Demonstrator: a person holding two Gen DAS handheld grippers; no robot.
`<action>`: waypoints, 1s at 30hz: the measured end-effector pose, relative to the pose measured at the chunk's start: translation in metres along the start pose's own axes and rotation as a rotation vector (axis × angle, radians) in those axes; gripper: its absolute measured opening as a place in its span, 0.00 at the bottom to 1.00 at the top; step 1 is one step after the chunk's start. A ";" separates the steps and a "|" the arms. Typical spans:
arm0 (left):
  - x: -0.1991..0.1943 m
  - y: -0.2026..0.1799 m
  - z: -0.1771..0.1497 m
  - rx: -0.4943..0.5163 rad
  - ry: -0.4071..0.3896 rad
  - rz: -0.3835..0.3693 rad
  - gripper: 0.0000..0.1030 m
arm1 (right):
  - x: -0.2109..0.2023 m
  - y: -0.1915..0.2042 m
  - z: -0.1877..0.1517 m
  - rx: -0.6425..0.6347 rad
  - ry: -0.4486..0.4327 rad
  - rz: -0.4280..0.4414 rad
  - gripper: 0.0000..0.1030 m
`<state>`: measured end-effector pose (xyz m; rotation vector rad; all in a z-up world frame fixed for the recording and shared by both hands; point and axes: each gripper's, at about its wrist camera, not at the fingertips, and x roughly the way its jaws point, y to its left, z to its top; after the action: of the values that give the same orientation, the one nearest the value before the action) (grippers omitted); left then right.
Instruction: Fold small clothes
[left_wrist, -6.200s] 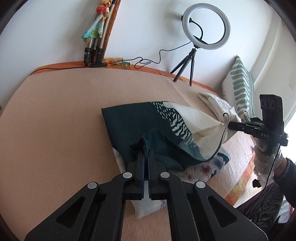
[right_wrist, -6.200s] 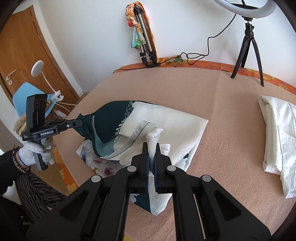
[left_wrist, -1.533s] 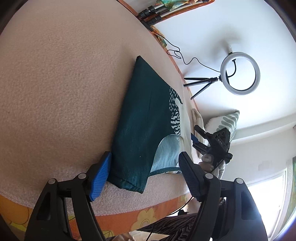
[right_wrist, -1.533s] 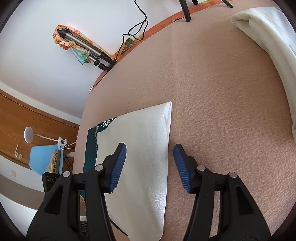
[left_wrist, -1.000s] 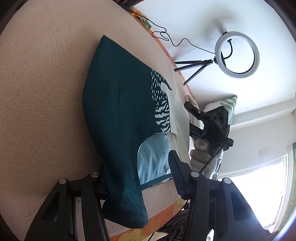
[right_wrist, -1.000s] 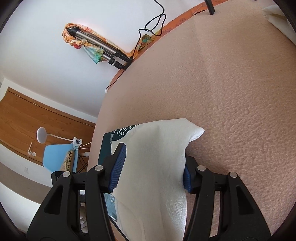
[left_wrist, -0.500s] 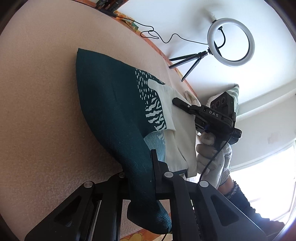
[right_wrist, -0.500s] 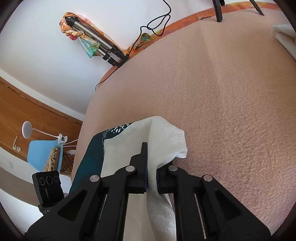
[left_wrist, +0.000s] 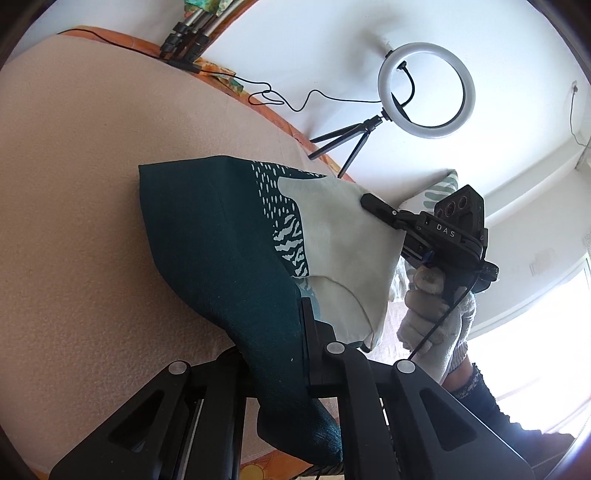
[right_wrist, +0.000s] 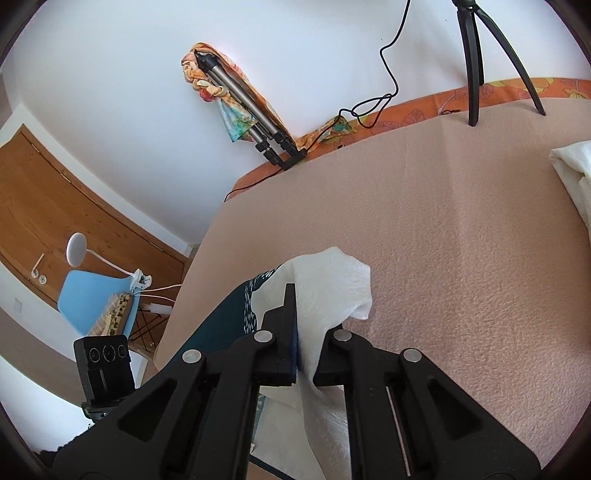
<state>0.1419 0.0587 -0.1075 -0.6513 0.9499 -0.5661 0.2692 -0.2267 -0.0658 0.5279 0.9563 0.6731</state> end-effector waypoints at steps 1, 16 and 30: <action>0.002 -0.002 0.001 0.004 -0.001 -0.004 0.06 | -0.004 0.001 0.001 -0.001 -0.003 -0.005 0.05; 0.043 -0.091 0.024 0.207 -0.013 -0.069 0.05 | -0.080 -0.014 0.012 -0.043 -0.085 -0.087 0.04; 0.119 -0.185 0.055 0.348 0.006 -0.156 0.05 | -0.194 -0.064 0.059 -0.096 -0.204 -0.196 0.04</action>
<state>0.2168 -0.1348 -0.0169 -0.4120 0.7848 -0.8501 0.2597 -0.4174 0.0284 0.4036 0.7687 0.4767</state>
